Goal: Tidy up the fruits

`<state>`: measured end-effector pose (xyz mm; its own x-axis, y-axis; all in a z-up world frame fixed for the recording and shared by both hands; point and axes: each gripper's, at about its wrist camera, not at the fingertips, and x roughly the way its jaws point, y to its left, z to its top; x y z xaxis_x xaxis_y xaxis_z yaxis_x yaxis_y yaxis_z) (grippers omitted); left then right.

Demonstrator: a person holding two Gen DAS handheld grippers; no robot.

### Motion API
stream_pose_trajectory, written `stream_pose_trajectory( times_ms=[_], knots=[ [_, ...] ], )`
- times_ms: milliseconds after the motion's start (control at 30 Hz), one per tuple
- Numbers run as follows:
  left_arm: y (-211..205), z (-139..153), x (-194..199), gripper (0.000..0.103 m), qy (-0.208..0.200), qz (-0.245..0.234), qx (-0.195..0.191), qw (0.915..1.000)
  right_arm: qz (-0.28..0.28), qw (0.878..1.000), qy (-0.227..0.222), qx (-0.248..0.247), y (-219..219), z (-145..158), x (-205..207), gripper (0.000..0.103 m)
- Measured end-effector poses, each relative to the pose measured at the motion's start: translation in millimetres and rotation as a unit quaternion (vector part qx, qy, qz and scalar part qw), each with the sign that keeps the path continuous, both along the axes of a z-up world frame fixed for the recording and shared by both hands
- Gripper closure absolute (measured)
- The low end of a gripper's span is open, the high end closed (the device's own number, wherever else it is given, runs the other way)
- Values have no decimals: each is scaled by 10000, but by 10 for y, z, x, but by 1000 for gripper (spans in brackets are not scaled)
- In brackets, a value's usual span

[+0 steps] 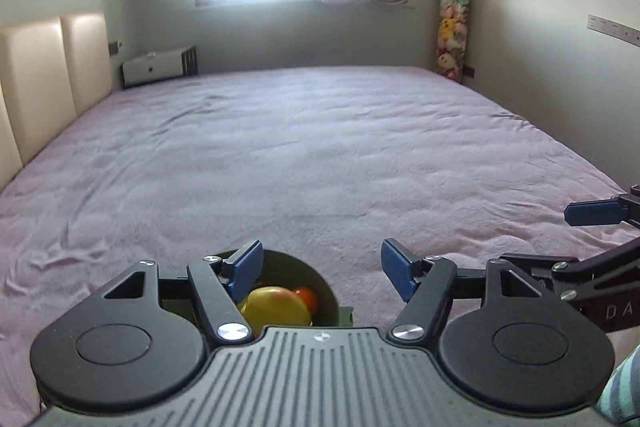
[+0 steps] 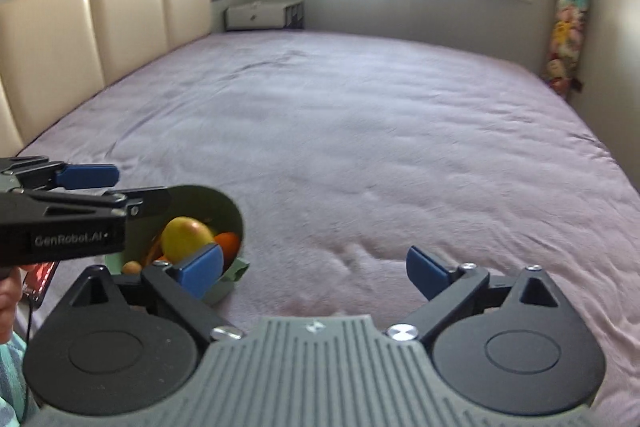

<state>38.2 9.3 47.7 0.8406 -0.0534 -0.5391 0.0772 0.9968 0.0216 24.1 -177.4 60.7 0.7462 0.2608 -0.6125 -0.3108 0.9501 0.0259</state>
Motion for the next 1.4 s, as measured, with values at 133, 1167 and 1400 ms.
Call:
stream_pose_trajectory(
  times_ms=[133,1167,1400],
  knots=[
    [-94,-6,-100,18,-181,-21,76,9998,-319,9992,-211,81,-114,-13,-182,4],
    [-121,-596,96,14,1607,267,-34,9866,-864,9901,1102,73,-205,-741,52,4],
    [-128,-597,110,14,1613,284,-28,9865,-905,9892,1151,113,-229,-736,50,4]
  ],
)
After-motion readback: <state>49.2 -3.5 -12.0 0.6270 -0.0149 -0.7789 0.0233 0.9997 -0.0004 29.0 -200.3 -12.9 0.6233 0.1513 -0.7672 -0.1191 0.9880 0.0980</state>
